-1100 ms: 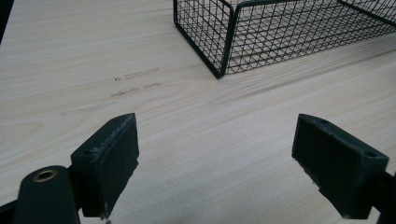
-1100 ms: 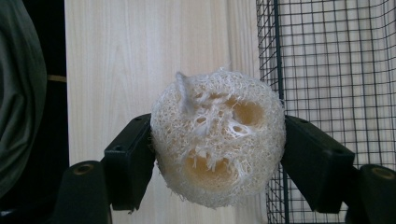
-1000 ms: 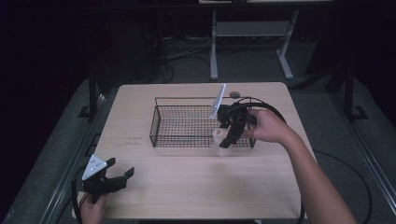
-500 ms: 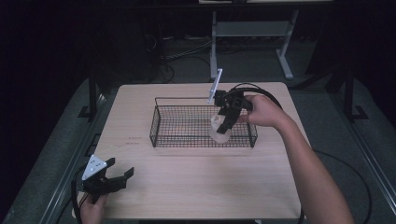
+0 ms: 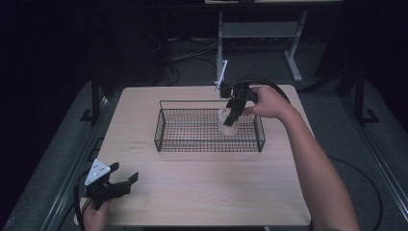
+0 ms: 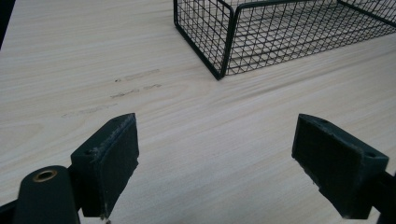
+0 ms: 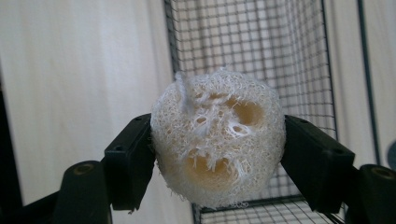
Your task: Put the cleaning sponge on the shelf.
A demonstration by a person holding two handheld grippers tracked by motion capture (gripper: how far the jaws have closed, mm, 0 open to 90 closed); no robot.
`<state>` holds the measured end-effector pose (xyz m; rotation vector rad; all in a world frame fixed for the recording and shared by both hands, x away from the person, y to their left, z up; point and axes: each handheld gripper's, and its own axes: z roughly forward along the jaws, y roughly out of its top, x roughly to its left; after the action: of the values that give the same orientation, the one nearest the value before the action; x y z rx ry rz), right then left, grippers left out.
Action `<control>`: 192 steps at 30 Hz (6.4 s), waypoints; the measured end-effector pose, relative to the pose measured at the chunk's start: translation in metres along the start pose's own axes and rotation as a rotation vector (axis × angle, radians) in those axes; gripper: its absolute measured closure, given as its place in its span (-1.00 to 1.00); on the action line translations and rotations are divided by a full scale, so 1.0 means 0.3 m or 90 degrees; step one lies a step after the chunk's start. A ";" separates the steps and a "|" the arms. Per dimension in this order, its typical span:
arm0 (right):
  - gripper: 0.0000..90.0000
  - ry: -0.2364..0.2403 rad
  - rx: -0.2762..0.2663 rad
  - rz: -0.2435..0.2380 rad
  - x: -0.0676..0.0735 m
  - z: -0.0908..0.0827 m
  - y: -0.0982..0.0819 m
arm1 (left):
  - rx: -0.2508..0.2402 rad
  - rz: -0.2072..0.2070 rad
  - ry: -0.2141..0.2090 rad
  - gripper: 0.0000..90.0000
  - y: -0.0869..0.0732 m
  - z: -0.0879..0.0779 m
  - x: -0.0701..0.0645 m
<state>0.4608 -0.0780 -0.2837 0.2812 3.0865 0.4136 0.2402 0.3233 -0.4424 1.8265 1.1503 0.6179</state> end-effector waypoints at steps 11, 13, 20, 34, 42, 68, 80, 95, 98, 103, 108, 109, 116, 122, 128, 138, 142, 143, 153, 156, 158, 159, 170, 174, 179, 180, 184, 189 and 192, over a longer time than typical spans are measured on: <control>-0.37 0.015 0.009 0.028 -0.087 0.096 0.008 | 0.007 0.002 -0.002 -0.69 0.001 0.005 -0.003; -0.37 0.014 0.010 0.029 -0.093 0.103 0.009 | 0.007 0.003 -0.003 -0.69 0.001 0.005 -0.003; -0.37 0.021 0.009 0.028 -0.116 0.153 0.020 | 0.002 0.000 -0.001 -0.69 0.001 0.003 0.000; -0.37 0.042 0.014 0.040 -0.139 0.256 -0.001 | 0.003 -0.001 0.001 -0.69 0.001 0.001 0.006; -0.37 0.046 0.022 0.035 -0.132 0.279 0.001 | -0.001 -0.003 0.002 -0.69 0.000 -0.002 0.007; -0.46 0.064 0.013 0.055 -0.130 0.334 -0.048 | 0.000 -0.002 0.001 -0.69 0.002 0.004 0.004; -0.59 0.057 -0.013 0.056 -0.116 0.285 -0.048 | -0.001 -0.006 0.001 -0.69 0.001 -0.002 0.008; -0.62 0.029 -0.031 0.059 -0.073 0.181 -0.072 | -0.002 -0.006 0.002 -0.69 0.000 -0.003 0.008; -0.62 0.031 -0.030 0.054 -0.065 0.176 -0.070 | 0.000 -0.006 0.001 -0.69 0.000 -0.001 0.007; -0.62 0.029 -0.031 0.048 -0.050 0.161 -0.067 | 0.001 -0.006 0.002 -0.69 0.000 0.000 0.006; -0.63 0.026 -0.029 0.046 -0.036 0.149 -0.070 | -0.001 -0.009 0.002 -0.69 0.000 -0.002 0.007; -0.63 0.023 -0.024 0.040 -0.028 0.146 -0.071 | -0.002 -0.008 0.001 -0.69 -0.001 -0.002 0.008; -0.63 0.016 -0.022 0.023 0.009 0.134 -0.070 | 0.000 -0.007 0.002 -0.69 0.000 -0.001 0.005; -0.63 0.014 -0.029 0.014 0.040 0.124 -0.080 | 0.000 -0.005 0.000 -0.69 -0.001 0.001 0.001; -0.63 0.017 -0.028 0.011 0.061 0.116 -0.096 | 0.002 -0.006 0.001 -0.69 0.000 0.003 -0.002; -0.63 0.021 -0.044 0.009 0.101 0.108 -0.121 | 0.001 -0.003 0.001 -0.69 0.001 0.001 -0.001; -0.63 0.024 -0.042 0.008 0.111 0.112 -0.137 | 0.001 -0.004 0.001 -0.69 0.001 0.002 -0.001; -0.63 0.025 -0.044 0.010 0.114 0.112 -0.142 | 0.000 -0.004 0.001 -0.69 0.001 0.001 -0.002; -0.65 0.035 -0.060 0.018 0.141 0.124 -0.194 | 0.001 -0.002 0.000 -0.69 0.001 0.003 -0.004; -0.66 0.037 -0.061 0.014 0.148 0.126 -0.201 | 0.001 -0.003 0.000 -0.69 0.001 0.002 -0.004; -0.66 0.040 -0.064 0.014 0.155 0.129 -0.206 | 0.001 -0.002 0.000 -0.69 0.001 0.003 -0.004; -0.66 0.036 -0.062 0.015 0.158 0.131 -0.208 | 0.001 -0.002 0.001 -0.69 0.001 0.003 -0.005; -0.66 0.032 -0.061 0.018 0.180 0.142 -0.236 | 0.001 -0.002 0.001 -0.69 0.001 0.004 -0.006; -0.66 0.030 -0.059 0.019 0.193 0.150 -0.242 | 0.002 -0.001 0.002 -0.69 0.001 0.004 -0.007; -0.66 0.031 -0.058 0.017 0.207 0.157 -0.249 | 0.003 -0.001 0.000 -0.69 0.001 0.006 -0.009; -0.66 0.031 -0.061 0.018 0.211 0.157 -0.249 | 0.003 -0.001 0.000 -0.69 0.001 0.006 -0.009; -0.66 0.032 -0.065 0.009 0.227 0.158 -0.248 | 0.003 0.000 0.000 -0.69 0.001 0.007 -0.009; -0.66 0.035 -0.068 0.008 0.239 0.166 -0.254 | 0.002 -0.002 0.001 -0.69 0.000 0.005 -0.008; -0.66 0.035 -0.070 0.009 0.242 0.170 -0.260 | 0.002 -0.002 0.001 -0.69 0.000 0.005 -0.007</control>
<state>0.3777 -0.1257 -0.3526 0.2944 3.1020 0.5981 0.2403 0.3208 -0.4430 1.8265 1.1547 0.6157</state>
